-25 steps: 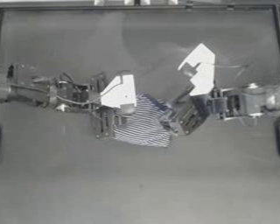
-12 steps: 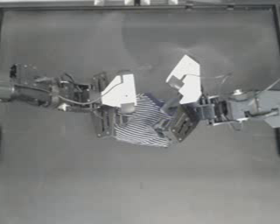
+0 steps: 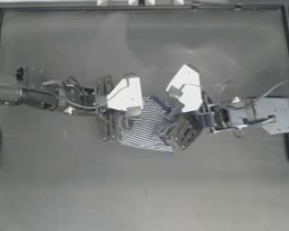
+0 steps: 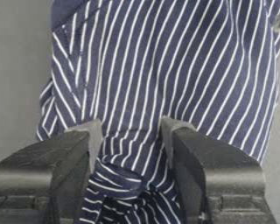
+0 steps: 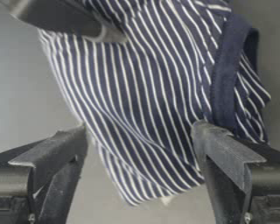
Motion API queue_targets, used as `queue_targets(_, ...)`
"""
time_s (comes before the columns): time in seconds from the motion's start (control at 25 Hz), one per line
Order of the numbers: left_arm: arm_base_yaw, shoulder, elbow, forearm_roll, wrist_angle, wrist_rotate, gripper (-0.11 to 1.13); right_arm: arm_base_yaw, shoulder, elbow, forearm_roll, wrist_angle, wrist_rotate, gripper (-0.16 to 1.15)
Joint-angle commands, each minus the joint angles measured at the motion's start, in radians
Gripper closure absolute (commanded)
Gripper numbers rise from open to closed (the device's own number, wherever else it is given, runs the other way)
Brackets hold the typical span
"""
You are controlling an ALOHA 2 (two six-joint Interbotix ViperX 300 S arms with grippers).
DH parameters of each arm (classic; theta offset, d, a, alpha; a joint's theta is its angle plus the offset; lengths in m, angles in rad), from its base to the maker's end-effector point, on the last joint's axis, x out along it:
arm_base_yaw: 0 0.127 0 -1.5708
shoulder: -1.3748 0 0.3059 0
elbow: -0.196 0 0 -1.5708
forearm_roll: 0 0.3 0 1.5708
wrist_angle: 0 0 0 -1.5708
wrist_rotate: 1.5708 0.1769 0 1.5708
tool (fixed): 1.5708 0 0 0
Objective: Fold shirt
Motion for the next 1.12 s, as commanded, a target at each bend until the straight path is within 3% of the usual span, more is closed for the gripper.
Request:
queue_targets(0.04, 0.008, 0.012, -0.011, 0.003, -0.002, 0.002, 0.20, -0.005, -0.003, -0.005, -0.012, -0.006, -0.002, 0.00)
queue_targets(0.56, 0.002, 0.055, -0.017, 0.002, 0.000, 0.000, 0.20, -0.014, 0.074, -0.003, -0.035, 0.008, -0.002, 0.01)
queue_targets(1.12, -0.052, 0.069, -0.017, -0.018, 0.008, -0.008, 0.20, 0.012, 0.074, 0.003, -0.043, 0.023, -0.002, 0.00)
